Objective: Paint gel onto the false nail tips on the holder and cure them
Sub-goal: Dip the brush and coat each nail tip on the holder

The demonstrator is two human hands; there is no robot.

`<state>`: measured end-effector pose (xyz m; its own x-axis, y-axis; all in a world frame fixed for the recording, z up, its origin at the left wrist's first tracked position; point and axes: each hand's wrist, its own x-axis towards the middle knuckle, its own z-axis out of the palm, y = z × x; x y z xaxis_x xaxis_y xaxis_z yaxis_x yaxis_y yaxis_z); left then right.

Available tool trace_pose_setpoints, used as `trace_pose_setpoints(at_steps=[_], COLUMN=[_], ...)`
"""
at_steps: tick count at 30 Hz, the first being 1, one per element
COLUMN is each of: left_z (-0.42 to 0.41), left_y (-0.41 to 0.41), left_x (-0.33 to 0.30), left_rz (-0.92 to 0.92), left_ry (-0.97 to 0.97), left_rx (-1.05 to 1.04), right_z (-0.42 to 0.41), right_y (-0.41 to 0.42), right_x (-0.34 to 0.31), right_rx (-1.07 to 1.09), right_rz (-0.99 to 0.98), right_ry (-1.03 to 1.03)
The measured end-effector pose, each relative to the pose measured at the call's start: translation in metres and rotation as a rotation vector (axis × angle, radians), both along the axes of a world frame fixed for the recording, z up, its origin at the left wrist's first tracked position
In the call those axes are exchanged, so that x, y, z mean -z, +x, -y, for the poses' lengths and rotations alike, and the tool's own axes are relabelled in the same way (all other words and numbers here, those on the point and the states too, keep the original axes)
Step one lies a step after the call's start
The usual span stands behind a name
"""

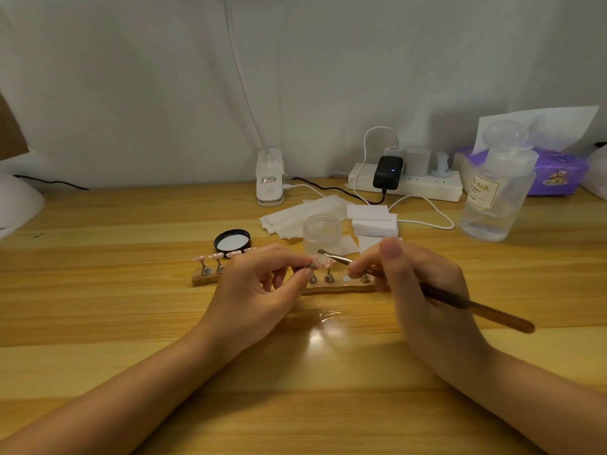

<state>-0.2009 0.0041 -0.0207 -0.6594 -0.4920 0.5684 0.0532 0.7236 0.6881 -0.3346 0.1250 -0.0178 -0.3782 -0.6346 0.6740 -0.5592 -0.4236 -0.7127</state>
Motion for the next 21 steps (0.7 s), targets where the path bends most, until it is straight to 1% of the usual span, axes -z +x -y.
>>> trace_pose_setpoints(at_steps=[3, 7, 8, 12, 14, 15, 18, 19, 21], left_z=[0.0007, 0.0007, 0.0003, -0.0006, 0.0001, 0.0004, 0.0007, 0.0007, 0.0007], left_y=[-0.0001, 0.0002, 0.0004, -0.0002, -0.0003, -0.0001, 0.0002, 0.0000, -0.0003], left_x=[0.0005, 0.0004, 0.0004, 0.0003, 0.0006, 0.0009, 0.0015, 0.0015, 0.0009], left_rz=[0.007, 0.000, -0.002, 0.004, 0.005, 0.003, -0.002, -0.002, 0.000], left_ry=[-0.004, -0.003, -0.007, -0.029, -0.025, -0.026, -0.027, -0.027, -0.033], left_rx=[-0.003, 0.010, 0.011, 0.007, 0.005, 0.003, 0.002, 0.003, 0.003], right_z=[0.0016, -0.0012, -0.0018, 0.0005, 0.0011, 0.0012, -0.0007, -0.0012, -0.0013], right_y=[0.0001, 0.0000, 0.0000, 0.0008, 0.0007, 0.0007, -0.0005, -0.0009, -0.0016], right_x=[-0.0003, 0.0015, 0.0012, -0.0021, -0.0013, -0.0002, 0.0023, 0.0023, 0.0019], right_rx=[0.000, -0.021, -0.018, 0.000, -0.001, -0.001, -0.012, -0.003, 0.039], right_rz=[-0.046, 0.083, 0.079, -0.077, -0.097, -0.079, 0.056, 0.071, 0.021], right_ry=[0.050, -0.009, -0.027, -0.034, -0.012, -0.001, 0.012, 0.003, -0.012])
